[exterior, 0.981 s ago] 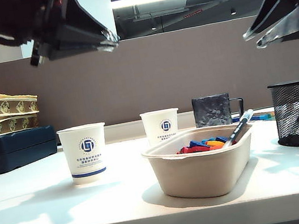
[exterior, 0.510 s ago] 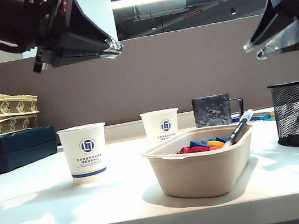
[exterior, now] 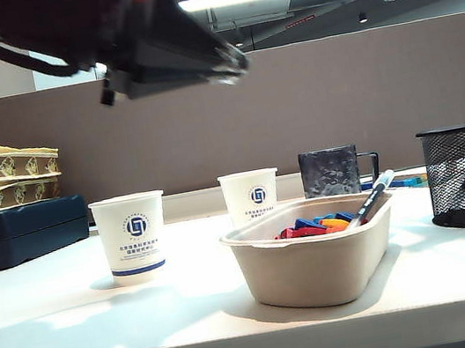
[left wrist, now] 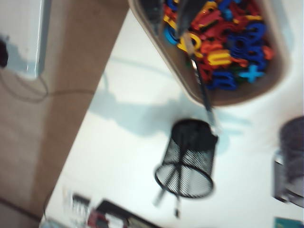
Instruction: Pick up one pen and put it in the pen container.
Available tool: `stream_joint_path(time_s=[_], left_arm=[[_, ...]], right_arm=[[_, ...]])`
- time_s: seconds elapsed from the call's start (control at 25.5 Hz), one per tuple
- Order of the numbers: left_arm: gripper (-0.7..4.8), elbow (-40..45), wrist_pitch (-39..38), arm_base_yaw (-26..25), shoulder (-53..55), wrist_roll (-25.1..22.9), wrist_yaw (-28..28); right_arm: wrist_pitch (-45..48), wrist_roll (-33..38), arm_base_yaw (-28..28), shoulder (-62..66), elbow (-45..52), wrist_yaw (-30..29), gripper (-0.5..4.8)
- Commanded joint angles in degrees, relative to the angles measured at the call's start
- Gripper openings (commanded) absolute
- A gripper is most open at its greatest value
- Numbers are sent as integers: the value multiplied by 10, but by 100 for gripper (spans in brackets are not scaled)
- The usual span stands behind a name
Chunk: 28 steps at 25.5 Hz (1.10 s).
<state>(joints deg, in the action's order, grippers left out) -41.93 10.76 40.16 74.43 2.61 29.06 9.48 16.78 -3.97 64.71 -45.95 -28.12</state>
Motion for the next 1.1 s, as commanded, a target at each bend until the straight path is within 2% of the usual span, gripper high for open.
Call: stream_joint_path(time_s=[0.04, 0.31, 0.39, 0.59, 0.71, 0.82, 1.1], left_arm=[[84, -17, -8, 33, 19, -43, -52], [84, -85, -61, 71, 92, -114, -125], [84, -102, -65, 71, 111, -123, -126], [85, -153, -71, 71, 172, -127, -149], [90, -191, -118, 72, 205, -127, -150], [91, -224, -133, 75, 236, -126, -155], [98, -240, -133, 86, 266, -120, -158]], right_arm=[[-34, -25, 26, -2, -28, 0, 117], [-41, -25, 60, -8, -51, 1, 117], [-42, -25, 60, -8, -53, 0, 117], [-42, -41, 60, -10, -65, 2, 117], [-50, -53, 65, -10, -74, 21, 117], [-50, -63, 67, -10, -80, 28, 117], [-78, -94, 67, -10, -82, 54, 117]])
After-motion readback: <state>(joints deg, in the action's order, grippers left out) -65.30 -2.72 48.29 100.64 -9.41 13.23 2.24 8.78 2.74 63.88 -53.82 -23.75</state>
